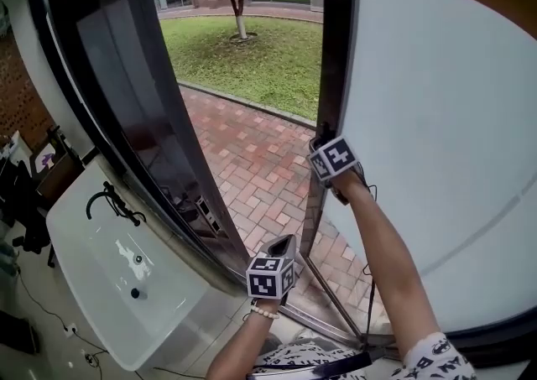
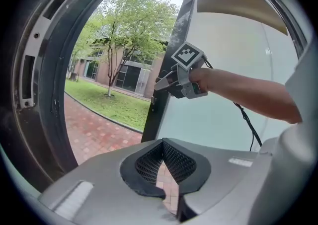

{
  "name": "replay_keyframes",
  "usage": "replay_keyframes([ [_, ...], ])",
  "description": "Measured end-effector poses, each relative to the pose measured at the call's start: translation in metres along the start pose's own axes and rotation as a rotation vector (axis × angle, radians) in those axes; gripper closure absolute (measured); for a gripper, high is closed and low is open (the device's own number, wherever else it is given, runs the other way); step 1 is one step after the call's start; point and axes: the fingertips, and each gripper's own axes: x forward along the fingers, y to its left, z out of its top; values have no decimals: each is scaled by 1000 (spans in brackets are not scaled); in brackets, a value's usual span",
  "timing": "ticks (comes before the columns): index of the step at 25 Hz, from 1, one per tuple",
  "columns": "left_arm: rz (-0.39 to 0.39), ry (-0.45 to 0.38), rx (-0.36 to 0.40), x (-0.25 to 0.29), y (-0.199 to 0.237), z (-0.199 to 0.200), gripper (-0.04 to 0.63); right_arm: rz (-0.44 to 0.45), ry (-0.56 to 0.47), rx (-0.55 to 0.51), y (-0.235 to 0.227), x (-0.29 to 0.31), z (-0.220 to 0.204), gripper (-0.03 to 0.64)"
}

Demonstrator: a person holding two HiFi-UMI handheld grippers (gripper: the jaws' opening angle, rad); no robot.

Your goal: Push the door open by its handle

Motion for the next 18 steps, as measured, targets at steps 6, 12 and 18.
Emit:
replay_keyframes([
  [6, -43, 39, 6, 33, -23, -5, 607, -25, -15, 52, -53, 1, -15, 588],
  [12, -62, 98, 67, 74, -35, 1, 607, -64, -8, 95, -101, -1, -28, 591],
  [18, -136, 114, 102, 104, -38, 15, 607, -102, -6, 134, -135, -3, -31, 592],
])
